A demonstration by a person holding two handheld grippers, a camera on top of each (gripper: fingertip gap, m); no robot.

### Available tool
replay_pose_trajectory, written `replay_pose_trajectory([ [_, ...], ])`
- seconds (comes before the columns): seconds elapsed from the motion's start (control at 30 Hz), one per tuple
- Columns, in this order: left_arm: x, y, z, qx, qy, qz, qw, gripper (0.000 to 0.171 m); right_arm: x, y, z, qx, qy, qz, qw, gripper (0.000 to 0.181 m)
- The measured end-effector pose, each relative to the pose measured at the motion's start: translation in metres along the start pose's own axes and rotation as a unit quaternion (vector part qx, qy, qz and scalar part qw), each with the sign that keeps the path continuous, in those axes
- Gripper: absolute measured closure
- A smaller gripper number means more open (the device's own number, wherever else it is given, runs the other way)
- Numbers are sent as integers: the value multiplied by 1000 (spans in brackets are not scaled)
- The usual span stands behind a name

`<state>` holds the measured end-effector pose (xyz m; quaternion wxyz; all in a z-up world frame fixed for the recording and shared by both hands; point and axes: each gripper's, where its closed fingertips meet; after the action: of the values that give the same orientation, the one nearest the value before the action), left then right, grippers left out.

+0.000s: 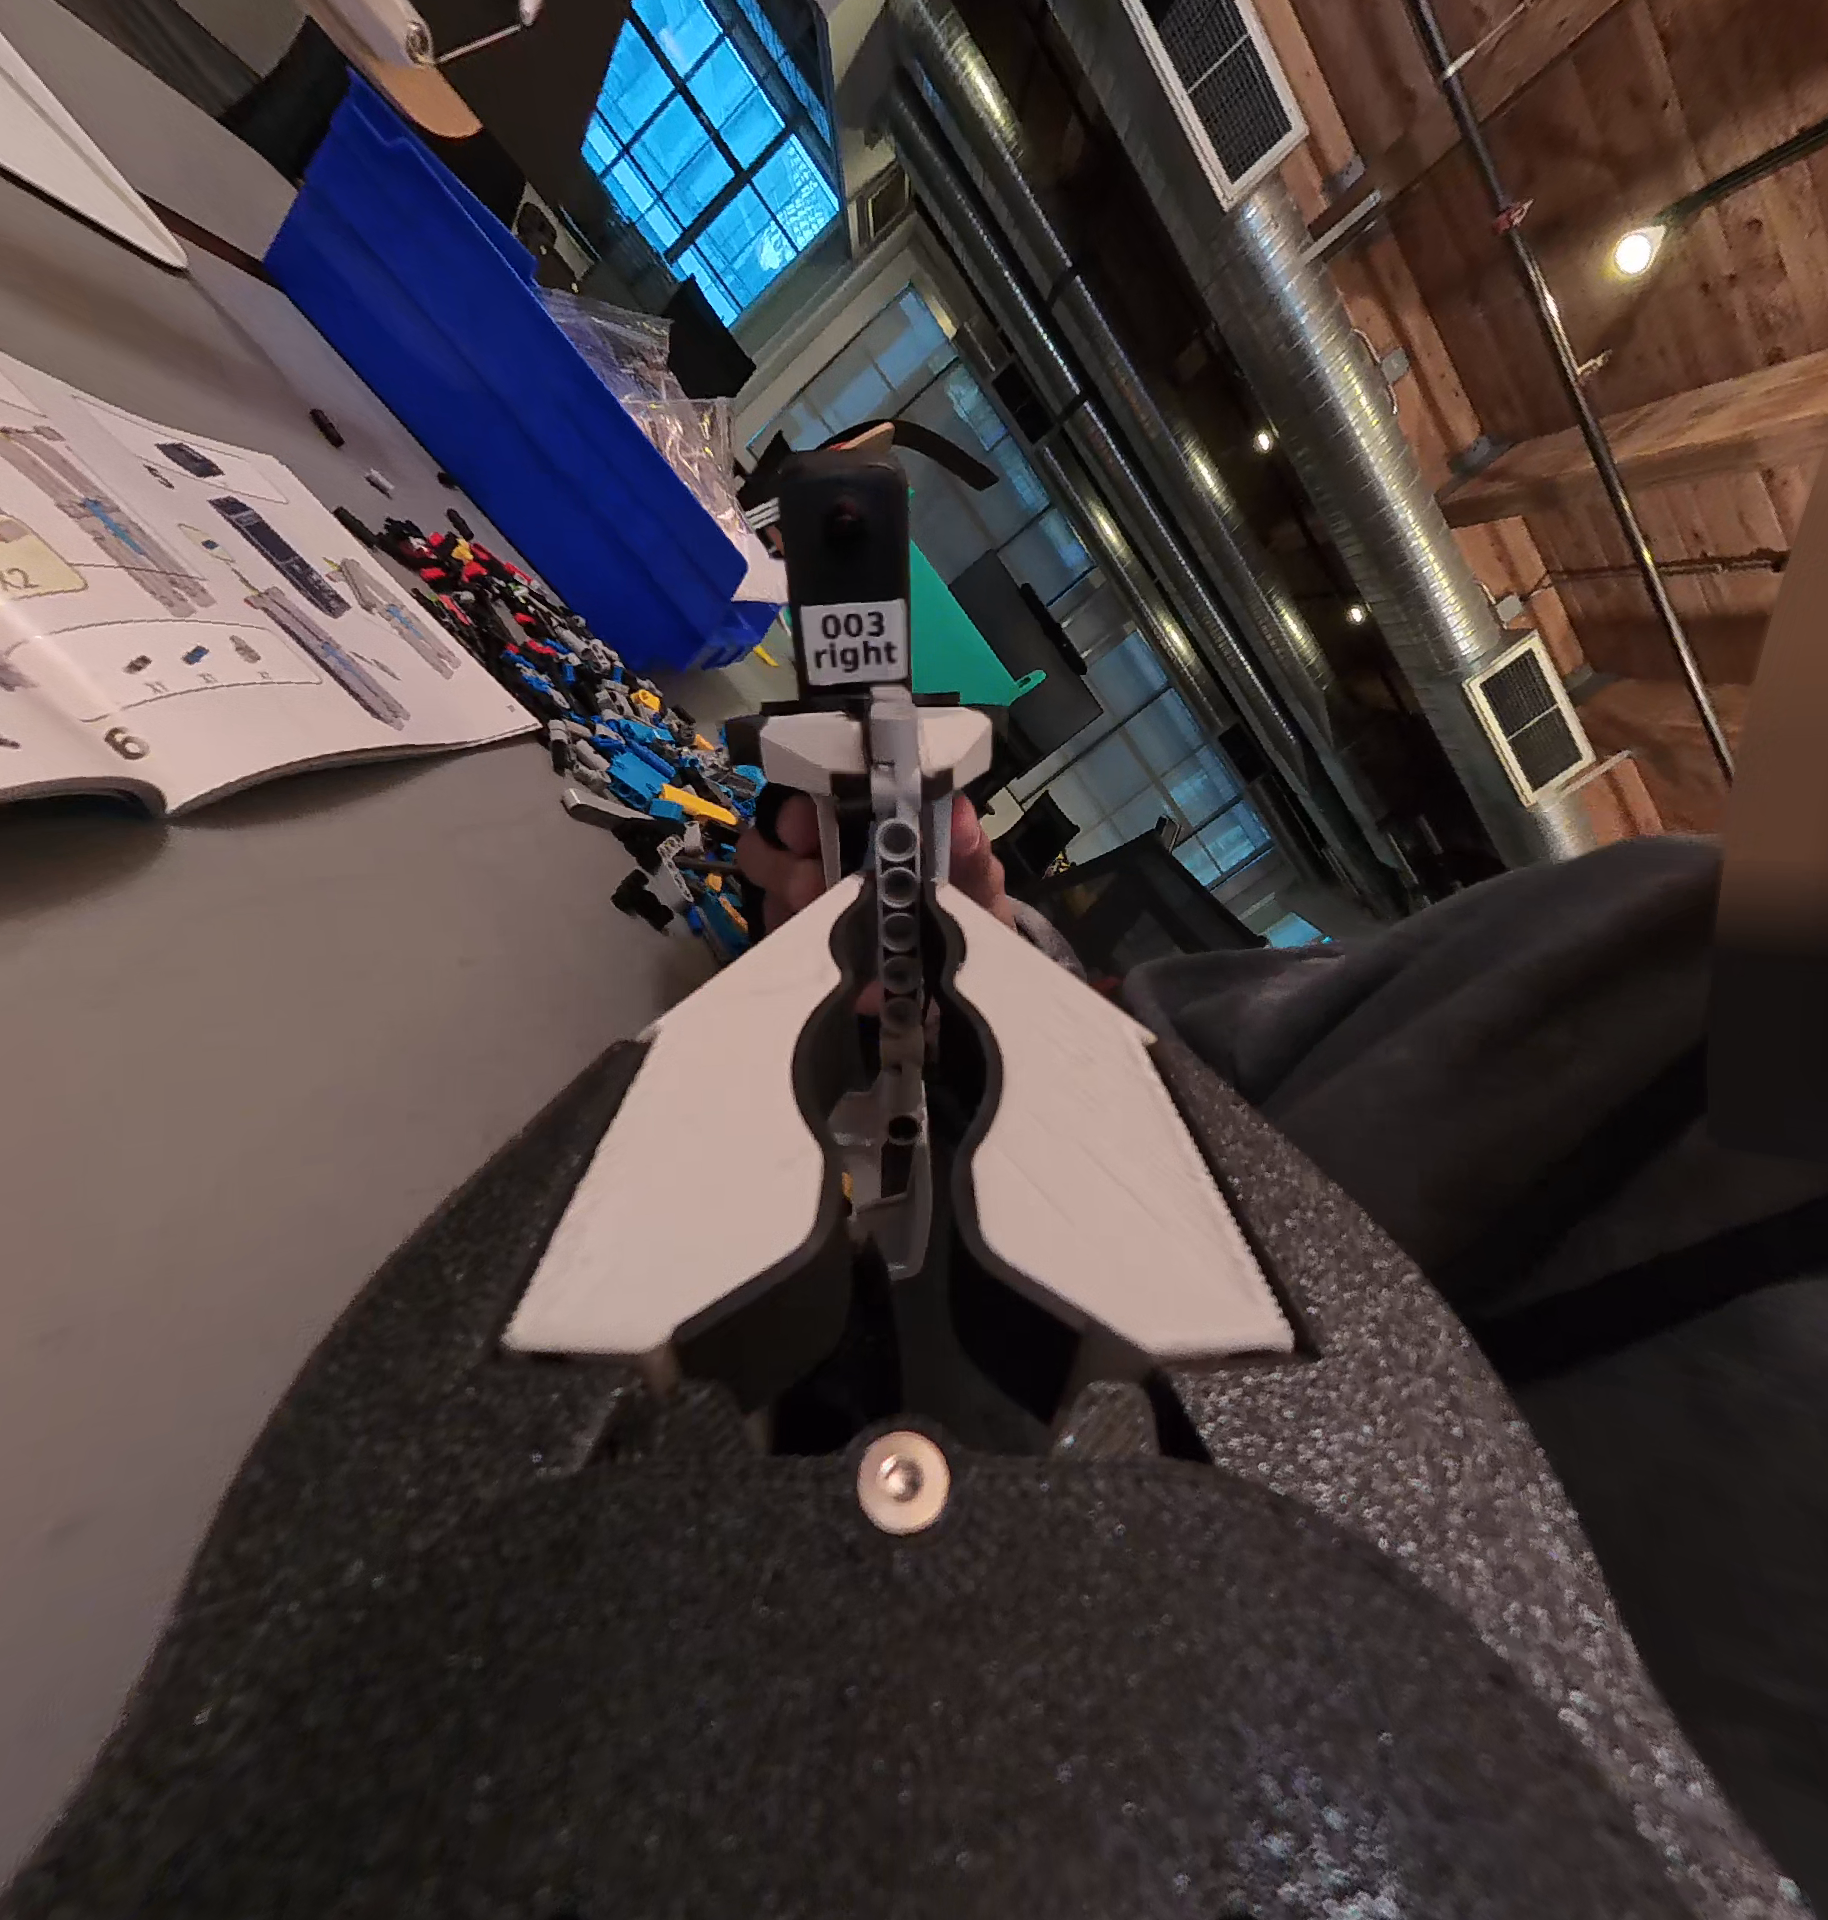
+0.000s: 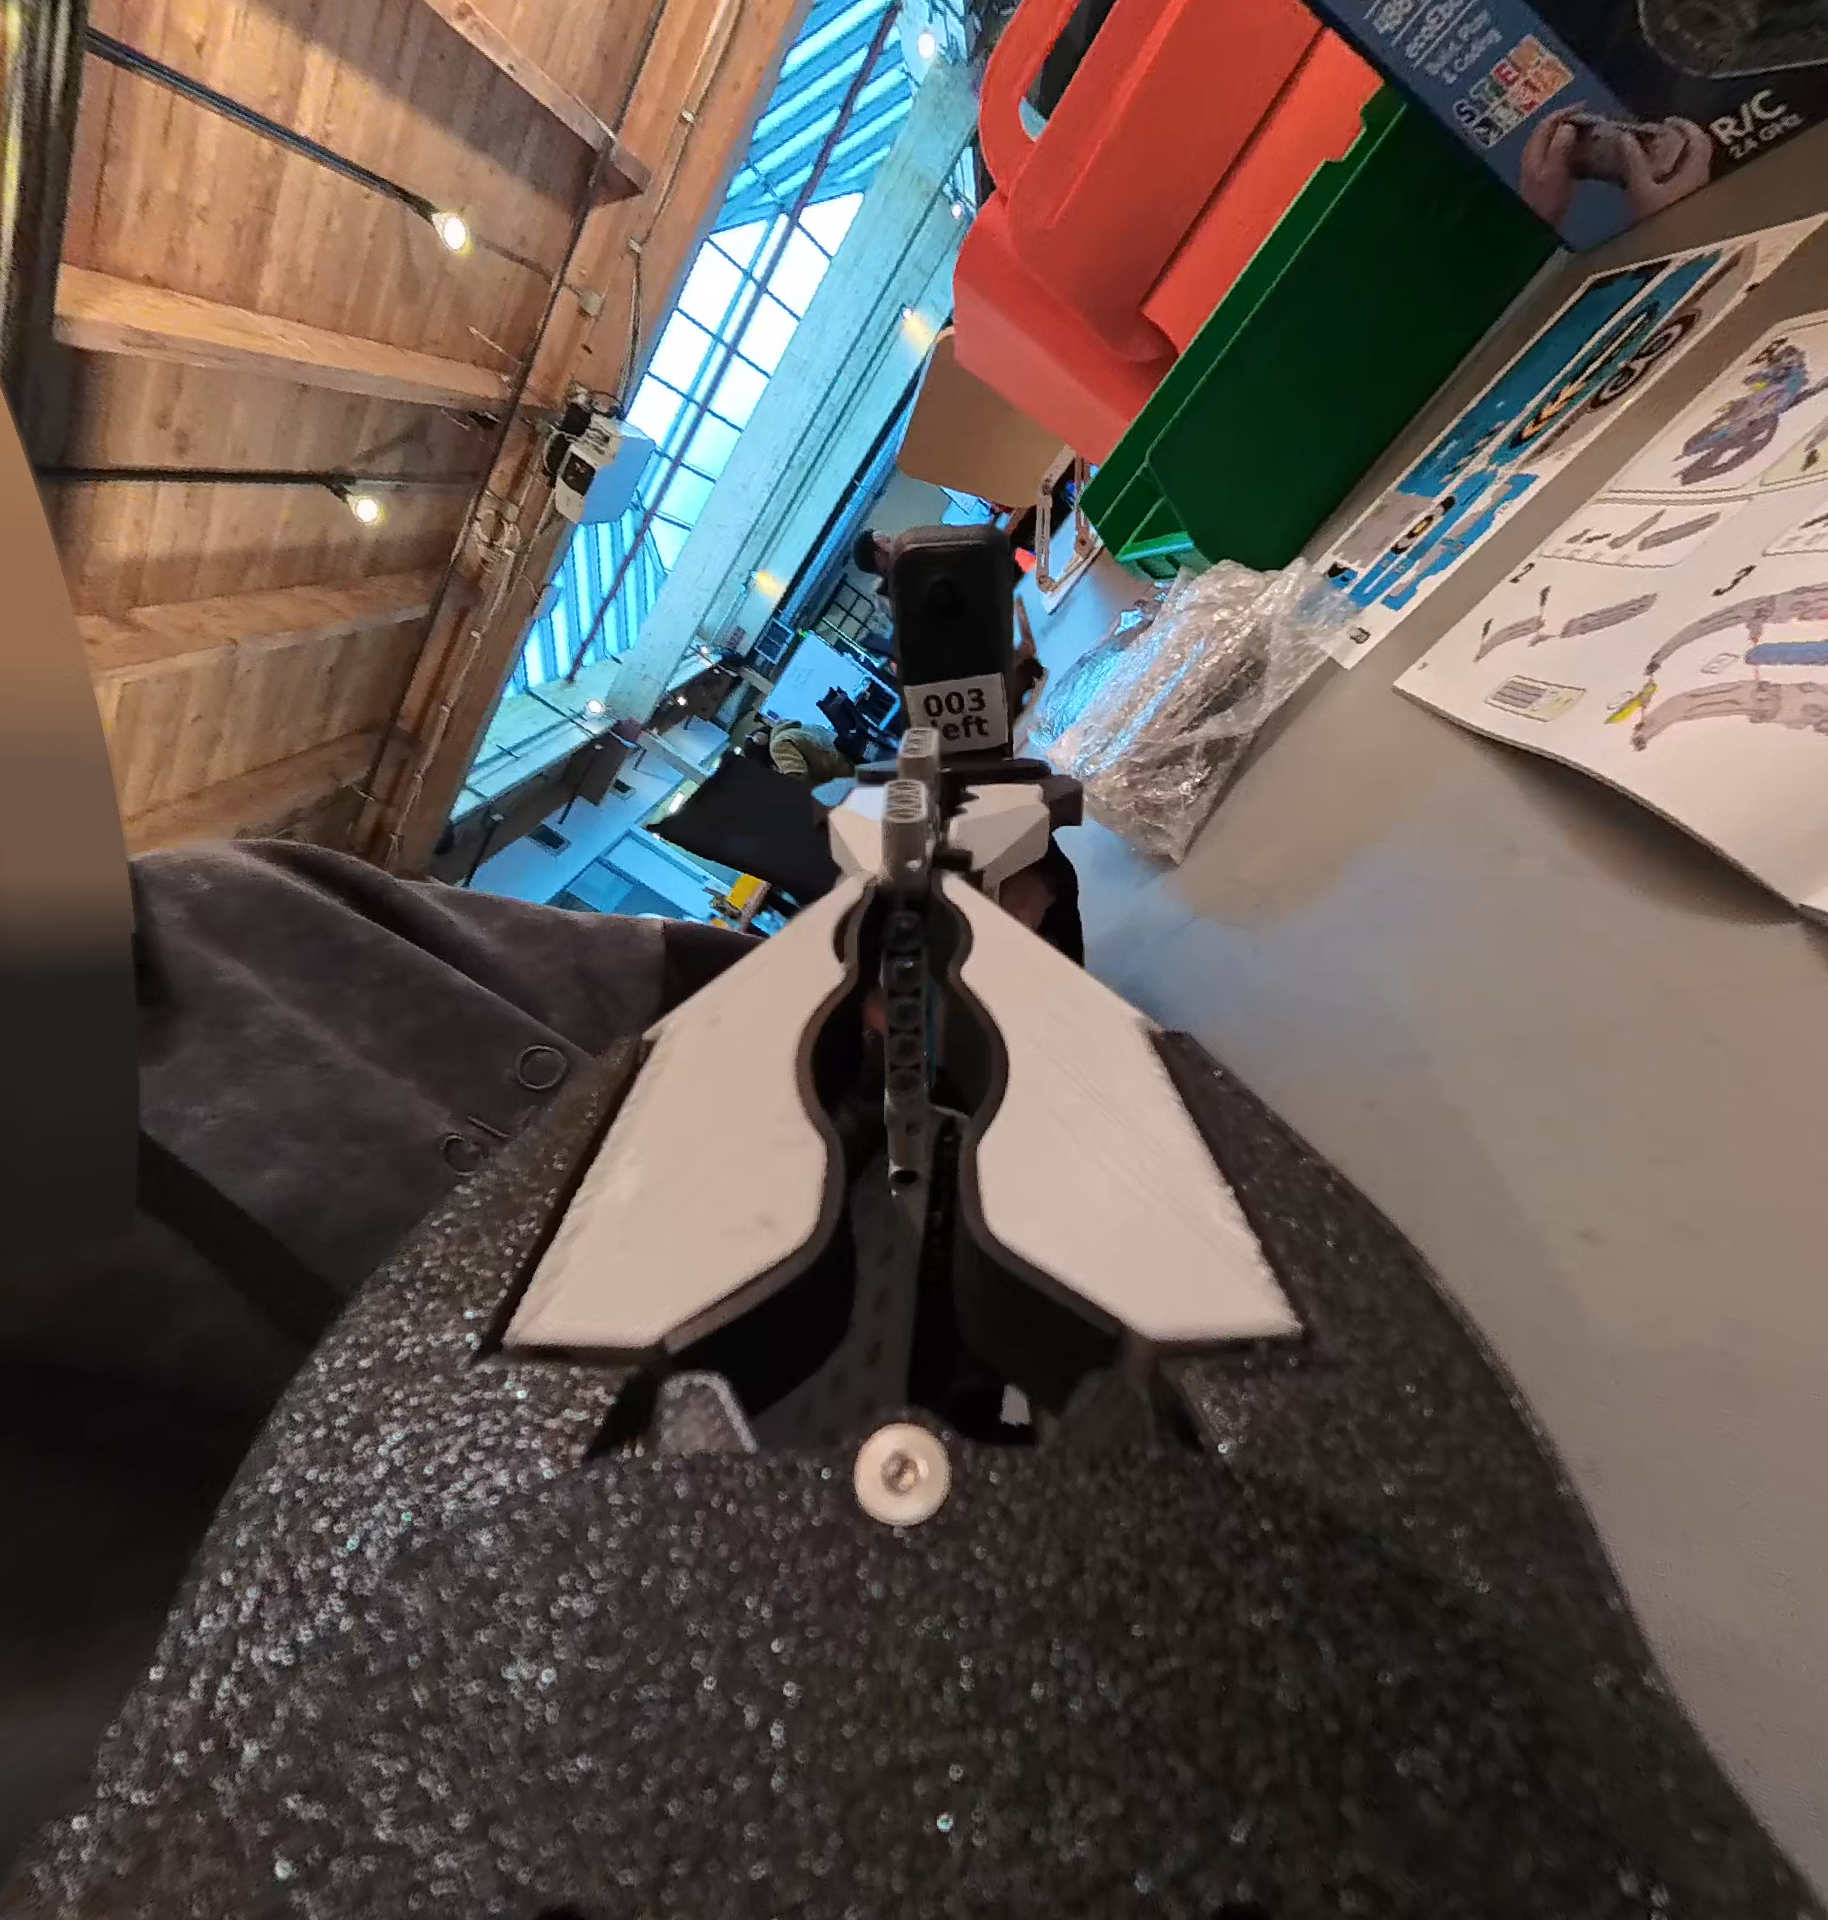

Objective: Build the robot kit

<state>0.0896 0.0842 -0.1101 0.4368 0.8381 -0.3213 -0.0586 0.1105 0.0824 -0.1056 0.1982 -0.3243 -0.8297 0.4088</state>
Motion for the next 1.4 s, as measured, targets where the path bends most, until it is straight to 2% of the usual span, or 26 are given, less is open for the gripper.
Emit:
replay_pose_trajectory([
  [0.4, -1, -2, 6, 4, -16, -14, 1000, 166, 1, 3, 4, -13, -10, 18, 1000, 176],
  [0.7, -2, -4, 16, -12, -42, -12, 999, 167, 0, 6, 14, -37, -51, 36, 997, 175],
  [0.77, -1, -6, 20, -6, -54, -21, 998, 167, -1, 8, 17, -32, -61, 37, 997, 175],
  [0.9, 0, -8, 24, 10, -69, -36, 997, 167, -1, 11, 19, 32, -60, 14, 998, 175],
  [1.0, 1, -2, 25, 1, -70, -14, 997, 167, -1, 3, 19, 44, -65, -14, 997, 175],
  [1.13, 2, -6, 34, -28, -87, -12, 996, 168, -3, 7, 26, -21, -98, 29, 995, 175],
  [1.27, 4, -5, 40, -54, -95, 2, 994, 168, -5, 7, 31, -10, -118, 22, 993, 176],
  [1.33, 4, -2, 38, -47, -95, 8, 994, 168, -5, 4, 29, 18, -107, -2, 994, 176],
  [1.4, 6, -6, 44, -37, -108, -9, 993, 167, -5, 8, 30, 20, -110, 11, 994, 176],
])
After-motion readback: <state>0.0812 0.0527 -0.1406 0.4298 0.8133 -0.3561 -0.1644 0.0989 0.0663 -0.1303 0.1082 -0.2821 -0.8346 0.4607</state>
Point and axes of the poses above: each gripper's, where its closed fingertips meet, x out along the fingers, z out of its underside, y = z × x across the jaws, and after that the axes turned 3 degrees about z, right-handed
